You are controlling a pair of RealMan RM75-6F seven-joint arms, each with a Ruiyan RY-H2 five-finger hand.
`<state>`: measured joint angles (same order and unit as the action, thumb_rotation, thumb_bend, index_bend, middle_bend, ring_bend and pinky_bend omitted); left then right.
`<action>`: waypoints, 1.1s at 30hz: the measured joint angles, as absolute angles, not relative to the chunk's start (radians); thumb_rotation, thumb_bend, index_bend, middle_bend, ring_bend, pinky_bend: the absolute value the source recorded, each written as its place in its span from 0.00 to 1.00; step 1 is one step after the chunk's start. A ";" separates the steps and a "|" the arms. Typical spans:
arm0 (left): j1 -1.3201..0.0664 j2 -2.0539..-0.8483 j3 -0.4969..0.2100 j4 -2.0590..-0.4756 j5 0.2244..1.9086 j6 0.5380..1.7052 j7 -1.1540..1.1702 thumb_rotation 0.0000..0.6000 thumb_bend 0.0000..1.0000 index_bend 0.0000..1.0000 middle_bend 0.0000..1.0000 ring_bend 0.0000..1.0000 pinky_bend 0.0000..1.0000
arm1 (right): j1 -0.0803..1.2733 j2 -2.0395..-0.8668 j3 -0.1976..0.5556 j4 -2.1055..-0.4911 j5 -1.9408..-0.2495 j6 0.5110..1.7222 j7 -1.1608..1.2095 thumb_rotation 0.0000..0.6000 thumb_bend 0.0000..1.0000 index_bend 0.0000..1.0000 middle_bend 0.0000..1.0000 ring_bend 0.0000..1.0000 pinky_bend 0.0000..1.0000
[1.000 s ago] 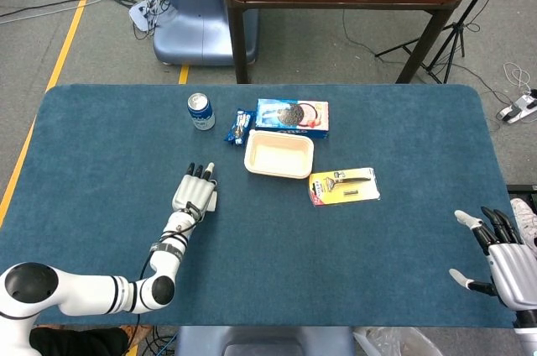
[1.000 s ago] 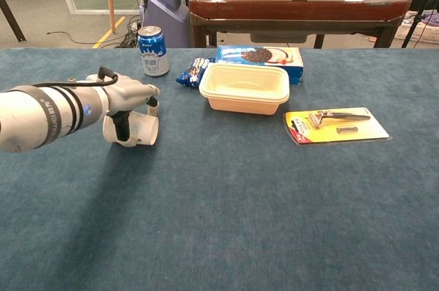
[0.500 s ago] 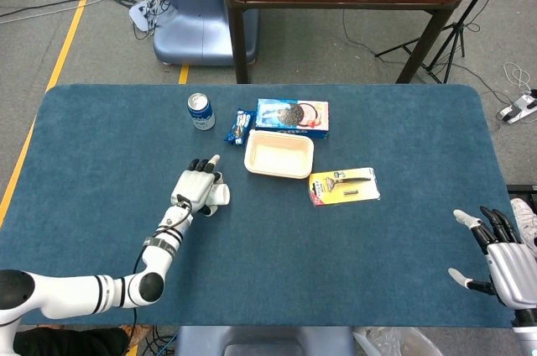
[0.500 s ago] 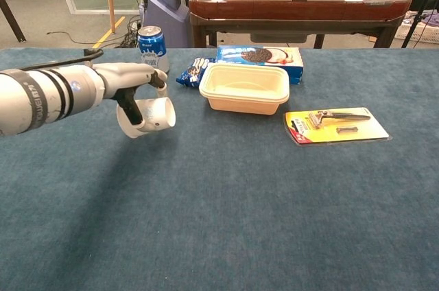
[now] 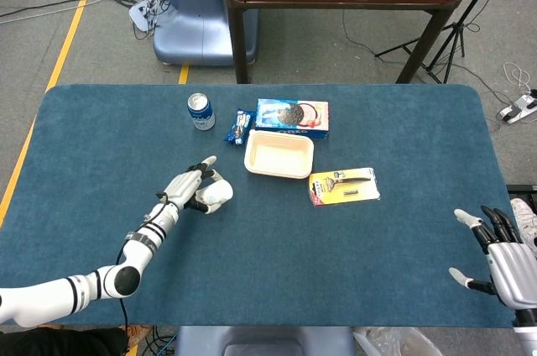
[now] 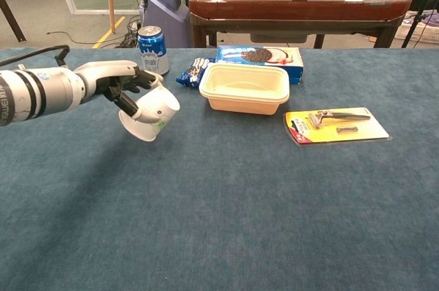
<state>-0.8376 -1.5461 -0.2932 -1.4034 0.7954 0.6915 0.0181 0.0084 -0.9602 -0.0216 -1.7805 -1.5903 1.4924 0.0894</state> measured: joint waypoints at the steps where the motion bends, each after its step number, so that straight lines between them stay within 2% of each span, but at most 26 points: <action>1: -0.830 -1.547 -0.297 -1.392 0.818 0.677 -0.018 1.00 0.23 0.33 0.00 0.00 0.00 | 0.009 -0.960 -0.022 -1.781 -1.590 1.491 0.088 1.00 0.11 0.17 0.24 0.02 0.00; 8: -0.781 -1.569 -0.309 -1.281 1.041 0.597 -0.262 1.00 0.23 0.28 0.00 0.00 0.00 | 0.005 -0.957 -0.021 -1.788 -1.585 1.494 0.078 1.00 0.11 0.17 0.24 0.02 0.00; 13: -0.762 -1.575 -0.291 -1.223 1.180 0.570 -0.393 1.00 0.23 0.19 0.00 0.00 0.00 | 0.001 -0.954 -0.021 -1.792 -1.583 1.500 0.074 1.00 0.11 0.17 0.24 0.02 0.00; 18: -0.749 -1.555 -0.262 -1.213 1.285 0.585 -0.471 1.00 0.23 0.09 0.00 0.00 0.00 | -0.001 -0.954 -0.021 -1.794 -1.583 1.501 0.072 1.00 0.11 0.17 0.24 0.02 0.00; 21: -0.742 -1.526 -0.248 -1.233 1.333 0.611 -0.513 1.00 0.23 0.06 0.00 0.00 0.00 | 0.002 -0.954 -0.020 -1.794 -1.584 1.499 0.073 1.00 0.11 0.17 0.24 0.02 0.00; 28: -0.727 -1.437 -0.235 -1.340 1.361 0.668 -0.530 1.00 0.23 0.08 0.00 0.00 0.00 | 0.006 -0.950 -0.014 -1.791 -1.584 1.497 0.075 1.00 0.11 0.17 0.24 0.02 0.00; 33: -0.694 -1.389 -0.238 -1.412 1.312 0.746 -0.425 1.00 0.23 0.12 0.00 0.00 0.00 | 0.014 -0.944 -0.011 -1.789 -1.580 1.486 0.077 1.00 0.11 0.17 0.24 0.02 0.00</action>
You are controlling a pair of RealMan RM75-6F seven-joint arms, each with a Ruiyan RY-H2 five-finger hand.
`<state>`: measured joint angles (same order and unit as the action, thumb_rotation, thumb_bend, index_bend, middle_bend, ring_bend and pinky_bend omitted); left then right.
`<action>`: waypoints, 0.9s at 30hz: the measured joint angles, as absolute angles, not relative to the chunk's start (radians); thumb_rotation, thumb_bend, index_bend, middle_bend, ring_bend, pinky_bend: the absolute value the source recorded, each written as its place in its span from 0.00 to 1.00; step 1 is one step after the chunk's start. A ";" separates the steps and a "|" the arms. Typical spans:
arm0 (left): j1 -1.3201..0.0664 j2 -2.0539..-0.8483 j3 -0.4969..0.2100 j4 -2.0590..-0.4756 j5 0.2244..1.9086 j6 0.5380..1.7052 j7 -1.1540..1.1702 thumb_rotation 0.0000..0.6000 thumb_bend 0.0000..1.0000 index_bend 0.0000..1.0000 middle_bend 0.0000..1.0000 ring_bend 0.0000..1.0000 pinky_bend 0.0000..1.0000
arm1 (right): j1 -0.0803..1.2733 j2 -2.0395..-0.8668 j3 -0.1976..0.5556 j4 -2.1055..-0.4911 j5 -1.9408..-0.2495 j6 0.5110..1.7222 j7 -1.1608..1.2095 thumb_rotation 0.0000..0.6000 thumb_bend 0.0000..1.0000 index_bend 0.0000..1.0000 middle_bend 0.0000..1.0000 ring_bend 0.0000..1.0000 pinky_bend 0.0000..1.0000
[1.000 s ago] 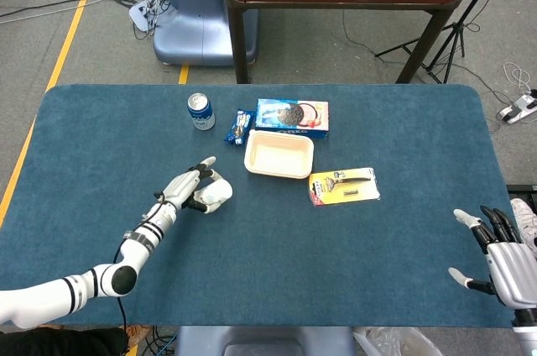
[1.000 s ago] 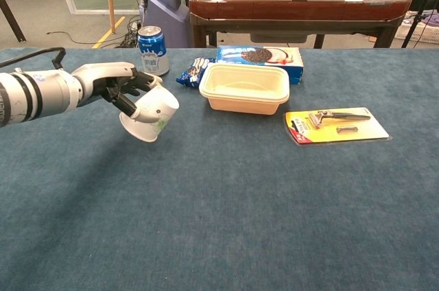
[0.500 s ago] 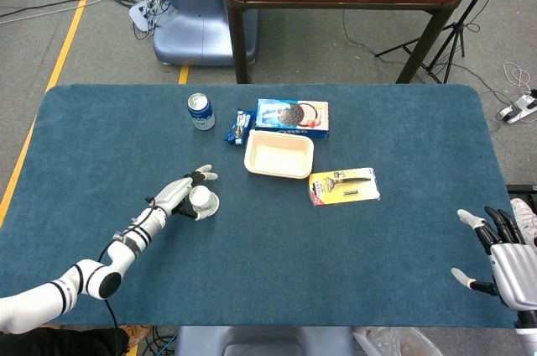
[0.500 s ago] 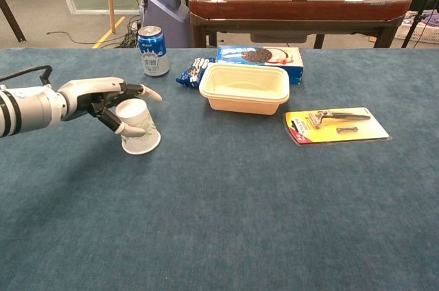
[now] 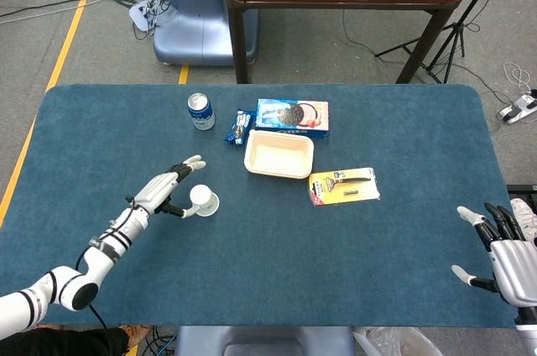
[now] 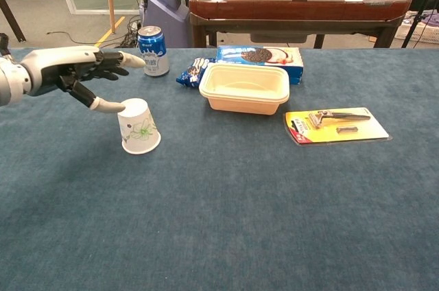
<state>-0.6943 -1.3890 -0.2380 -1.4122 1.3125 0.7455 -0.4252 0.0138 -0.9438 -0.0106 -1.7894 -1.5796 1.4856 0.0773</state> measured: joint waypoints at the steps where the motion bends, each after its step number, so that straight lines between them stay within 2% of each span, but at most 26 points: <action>1: -0.687 -1.382 -0.238 -1.425 1.299 0.763 -0.394 1.00 0.23 0.13 0.00 0.00 0.00 | 0.016 -0.943 -0.010 -1.789 -1.579 1.482 0.078 1.00 0.11 0.17 0.24 0.02 0.00; 7: -0.616 -1.326 -0.225 -1.533 1.203 0.927 -0.125 1.00 0.23 0.14 0.00 0.00 0.00 | 0.032 -0.940 -0.007 -1.785 -1.573 1.454 0.086 1.00 0.11 0.17 0.24 0.02 0.00; 11: -0.542 -1.279 -0.199 -1.631 1.154 1.085 0.051 1.00 0.23 0.13 0.00 0.00 0.00 | 0.048 -0.939 -0.007 -1.785 -1.576 1.432 0.089 1.00 0.11 0.17 0.24 0.02 0.00; 20: -0.374 -1.229 -0.112 -1.726 1.187 1.346 0.185 1.00 0.23 0.12 0.00 0.00 0.00 | 0.067 -0.938 -0.011 -1.791 -1.591 1.408 0.086 1.00 0.11 0.17 0.24 0.02 0.00; 27: -0.261 -1.218 -0.047 -1.776 1.277 1.491 0.226 1.00 0.23 0.12 0.00 0.00 0.00 | 0.071 -0.944 -0.017 -1.794 -1.611 1.412 0.080 1.00 0.11 0.17 0.24 0.02 0.00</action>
